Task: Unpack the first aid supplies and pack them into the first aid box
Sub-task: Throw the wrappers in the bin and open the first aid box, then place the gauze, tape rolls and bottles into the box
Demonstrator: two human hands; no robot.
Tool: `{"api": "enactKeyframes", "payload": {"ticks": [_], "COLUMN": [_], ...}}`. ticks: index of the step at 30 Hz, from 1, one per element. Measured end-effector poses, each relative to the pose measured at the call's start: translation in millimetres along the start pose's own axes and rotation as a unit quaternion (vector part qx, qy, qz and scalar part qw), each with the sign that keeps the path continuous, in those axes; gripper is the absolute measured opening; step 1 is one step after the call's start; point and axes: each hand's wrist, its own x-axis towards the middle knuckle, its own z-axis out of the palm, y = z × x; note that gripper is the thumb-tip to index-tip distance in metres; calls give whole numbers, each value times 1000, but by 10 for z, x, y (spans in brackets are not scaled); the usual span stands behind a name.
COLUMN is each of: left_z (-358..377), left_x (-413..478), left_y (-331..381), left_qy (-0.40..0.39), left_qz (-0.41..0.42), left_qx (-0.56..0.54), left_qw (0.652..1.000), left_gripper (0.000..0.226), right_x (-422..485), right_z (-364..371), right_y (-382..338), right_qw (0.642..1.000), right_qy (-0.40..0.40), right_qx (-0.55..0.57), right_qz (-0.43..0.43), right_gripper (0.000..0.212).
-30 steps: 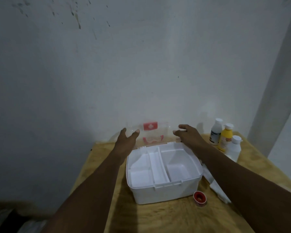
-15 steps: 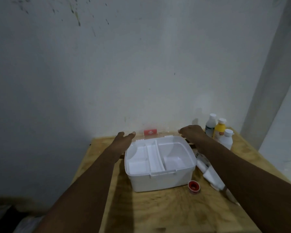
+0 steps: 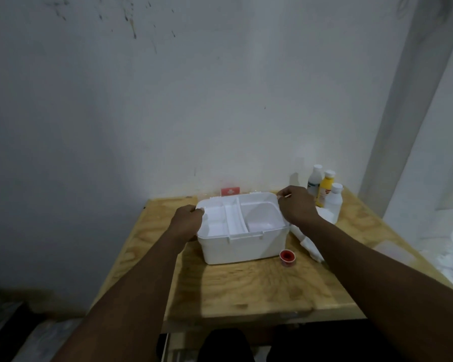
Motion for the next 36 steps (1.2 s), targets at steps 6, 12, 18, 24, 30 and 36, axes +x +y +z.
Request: {"api": "enactKeyframes", "payload": {"ticks": [6, 12, 18, 24, 30, 36], "left_z": [32, 151, 256, 302, 290, 302], "left_x": [55, 123, 86, 47, 40, 37], "left_y": [11, 52, 79, 105, 105, 132], "left_qy": [28, 30, 12, 9, 10, 11], "left_qz": [11, 19, 19, 13, 16, 13], "left_qx": [28, 27, 22, 27, 33, 34], "left_qw": [999, 999, 1000, 1000, 999, 999], "left_gripper": [25, 16, 18, 20, 18, 14], "right_x": [-15, -116, -328, -330, -266, -212], "right_z": [-393, -991, -1307, -1211, -1234, -1177], "right_y": [115, 584, 1010, 1164, 1124, 1164], "right_qw": [999, 982, 919, 919, 931, 950], "right_qy": [-1, 1, -68, -76, -79, -56], "right_qx": [-53, -168, -317, -298, -246, -216], "right_qz": [-7, 80, 224, 246, 257, 219], "right_gripper": [22, 18, 38, 23, 45, 69]}}
